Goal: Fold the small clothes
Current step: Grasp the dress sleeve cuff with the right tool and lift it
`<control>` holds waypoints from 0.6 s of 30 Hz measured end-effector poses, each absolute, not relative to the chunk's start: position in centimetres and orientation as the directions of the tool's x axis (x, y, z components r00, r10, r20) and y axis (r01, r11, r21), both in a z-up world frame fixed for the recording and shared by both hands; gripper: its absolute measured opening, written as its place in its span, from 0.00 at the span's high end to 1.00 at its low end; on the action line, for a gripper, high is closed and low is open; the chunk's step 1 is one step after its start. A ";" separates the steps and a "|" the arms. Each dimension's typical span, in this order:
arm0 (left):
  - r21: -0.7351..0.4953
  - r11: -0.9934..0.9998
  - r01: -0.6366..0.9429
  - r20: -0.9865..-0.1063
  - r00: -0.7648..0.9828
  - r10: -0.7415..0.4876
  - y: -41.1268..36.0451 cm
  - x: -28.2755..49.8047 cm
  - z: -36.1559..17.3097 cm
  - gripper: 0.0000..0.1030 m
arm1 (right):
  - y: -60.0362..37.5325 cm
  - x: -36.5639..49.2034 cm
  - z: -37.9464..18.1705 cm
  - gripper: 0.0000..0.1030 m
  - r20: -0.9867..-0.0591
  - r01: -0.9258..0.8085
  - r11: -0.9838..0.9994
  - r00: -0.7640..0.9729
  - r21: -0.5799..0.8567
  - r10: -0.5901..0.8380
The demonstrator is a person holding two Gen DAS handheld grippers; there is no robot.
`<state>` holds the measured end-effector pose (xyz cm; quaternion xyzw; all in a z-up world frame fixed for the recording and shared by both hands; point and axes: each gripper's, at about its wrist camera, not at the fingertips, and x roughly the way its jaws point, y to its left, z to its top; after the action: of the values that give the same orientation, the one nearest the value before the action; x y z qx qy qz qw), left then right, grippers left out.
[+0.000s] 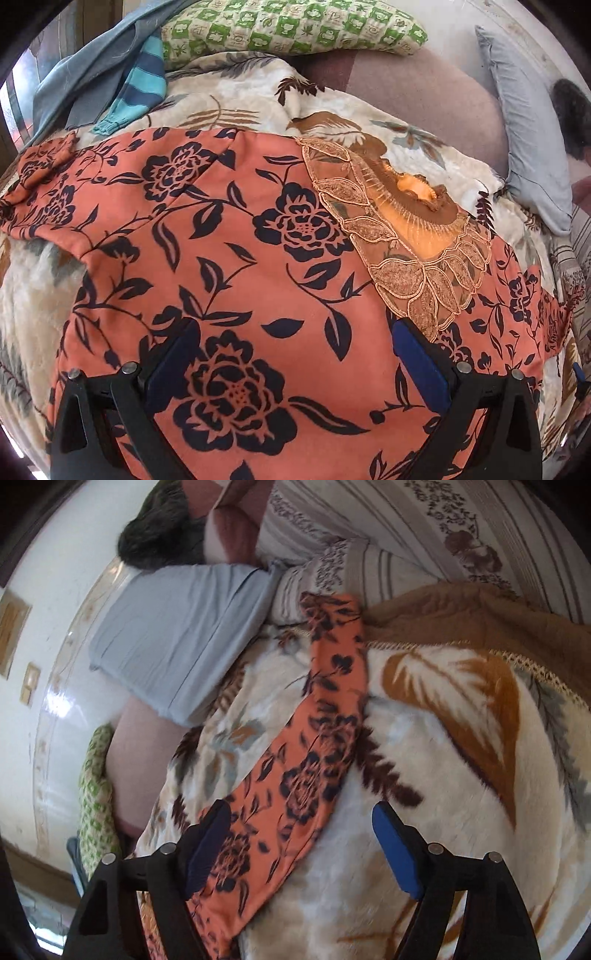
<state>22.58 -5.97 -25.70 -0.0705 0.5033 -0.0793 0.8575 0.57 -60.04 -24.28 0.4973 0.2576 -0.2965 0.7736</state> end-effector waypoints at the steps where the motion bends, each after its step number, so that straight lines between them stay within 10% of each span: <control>1: -0.214 0.975 0.066 -0.850 0.478 -0.220 -6.0 22.7 -25.9 0.00 | -61.1 1.3 -24.4 0.22 -0.703 0.729 0.328 0.677 0.600 -0.218; 11: -0.055 0.994 0.092 -0.855 0.509 -0.094 -7.3 24.5 -26.5 0.00 | -68.2 13.8 -26.3 0.22 -0.902 0.926 0.332 0.290 0.180 -0.321; 14: -0.041 0.995 0.095 -0.856 0.510 -0.084 -7.5 25.1 -26.6 0.00 | -69.5 14.6 -28.4 0.52 -0.927 0.951 0.302 0.170 0.066 -0.333; 18: -0.048 0.996 0.079 -0.849 0.522 -0.082 -7.2 25.6 -26.2 0.00 | -70.1 11.7 -27.2 0.88 -0.874 0.914 0.280 0.376 0.294 -0.308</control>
<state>25.57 -7.21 -26.18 -0.0017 0.4869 -0.0460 0.8723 11.74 -70.10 -27.22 0.4210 0.3596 -0.4276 0.7146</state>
